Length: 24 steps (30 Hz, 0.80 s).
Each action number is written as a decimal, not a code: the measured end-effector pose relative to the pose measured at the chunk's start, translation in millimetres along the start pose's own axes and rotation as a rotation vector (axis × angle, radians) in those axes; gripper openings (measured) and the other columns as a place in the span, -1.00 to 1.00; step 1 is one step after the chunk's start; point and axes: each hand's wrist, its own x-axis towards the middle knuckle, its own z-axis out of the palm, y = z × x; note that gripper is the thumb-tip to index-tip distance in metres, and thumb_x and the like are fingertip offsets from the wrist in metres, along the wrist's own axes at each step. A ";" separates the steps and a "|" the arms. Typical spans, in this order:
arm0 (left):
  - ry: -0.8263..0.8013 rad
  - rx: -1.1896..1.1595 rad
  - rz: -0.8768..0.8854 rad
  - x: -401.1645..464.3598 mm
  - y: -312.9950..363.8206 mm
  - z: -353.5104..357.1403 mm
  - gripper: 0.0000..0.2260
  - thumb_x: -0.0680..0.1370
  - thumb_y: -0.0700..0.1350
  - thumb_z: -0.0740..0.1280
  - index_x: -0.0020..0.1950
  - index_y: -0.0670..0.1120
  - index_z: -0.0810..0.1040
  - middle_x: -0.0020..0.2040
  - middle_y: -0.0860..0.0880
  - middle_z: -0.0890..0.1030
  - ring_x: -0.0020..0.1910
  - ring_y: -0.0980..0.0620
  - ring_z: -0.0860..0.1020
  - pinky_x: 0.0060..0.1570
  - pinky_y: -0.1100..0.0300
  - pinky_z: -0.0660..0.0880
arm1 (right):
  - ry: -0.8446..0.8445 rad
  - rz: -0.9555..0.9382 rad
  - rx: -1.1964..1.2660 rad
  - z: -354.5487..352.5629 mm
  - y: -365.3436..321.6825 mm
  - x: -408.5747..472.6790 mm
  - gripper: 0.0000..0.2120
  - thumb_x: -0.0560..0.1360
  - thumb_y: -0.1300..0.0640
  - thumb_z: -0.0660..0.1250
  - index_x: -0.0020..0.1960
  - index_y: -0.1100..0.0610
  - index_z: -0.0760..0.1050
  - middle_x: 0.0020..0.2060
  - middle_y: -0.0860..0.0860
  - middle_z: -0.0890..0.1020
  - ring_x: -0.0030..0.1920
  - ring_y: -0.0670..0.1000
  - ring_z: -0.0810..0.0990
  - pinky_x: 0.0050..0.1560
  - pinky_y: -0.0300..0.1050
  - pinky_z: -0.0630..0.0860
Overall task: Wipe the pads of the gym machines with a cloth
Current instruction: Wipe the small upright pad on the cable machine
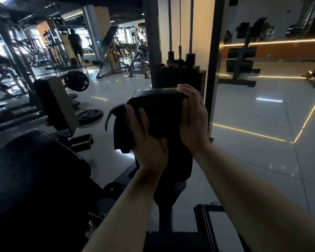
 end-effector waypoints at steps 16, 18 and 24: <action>-0.013 0.071 0.250 53.8 -0.4 -14.2 -0.40 0.60 0.13 0.07 0.49 -0.20 0.04 0.51 -0.25 0.06 0.51 -0.14 0.10 0.32 -0.01 0.36 | 0.000 -0.012 0.008 1.1 4.4 -0.8 -0.75 0.62 0.09 0.03 0.24 0.07 0.35 0.25 0.14 0.49 0.26 -0.03 0.45 0.25 -0.24 0.42; 0.050 0.034 0.172 47.7 0.0 -11.2 -0.37 0.60 0.16 0.05 0.47 -0.27 0.07 0.48 -0.35 0.11 0.52 -0.15 0.04 0.45 0.22 0.12 | 0.018 -0.018 0.004 1.9 3.8 -1.2 -0.72 0.62 0.10 0.03 0.24 0.13 0.40 0.24 0.14 0.50 0.25 -0.05 0.45 0.24 -0.26 0.42; 0.072 -0.106 -0.164 -22.1 -17.6 -0.6 -0.35 0.60 0.15 0.02 0.50 -0.30 0.08 0.46 -0.30 0.20 0.49 -0.07 0.16 0.41 0.01 0.23 | 0.069 -0.035 -0.035 4.1 2.1 -1.4 -0.71 0.61 0.21 0.06 0.20 0.31 0.45 0.19 0.18 0.53 0.23 -0.09 0.44 0.27 -0.28 0.39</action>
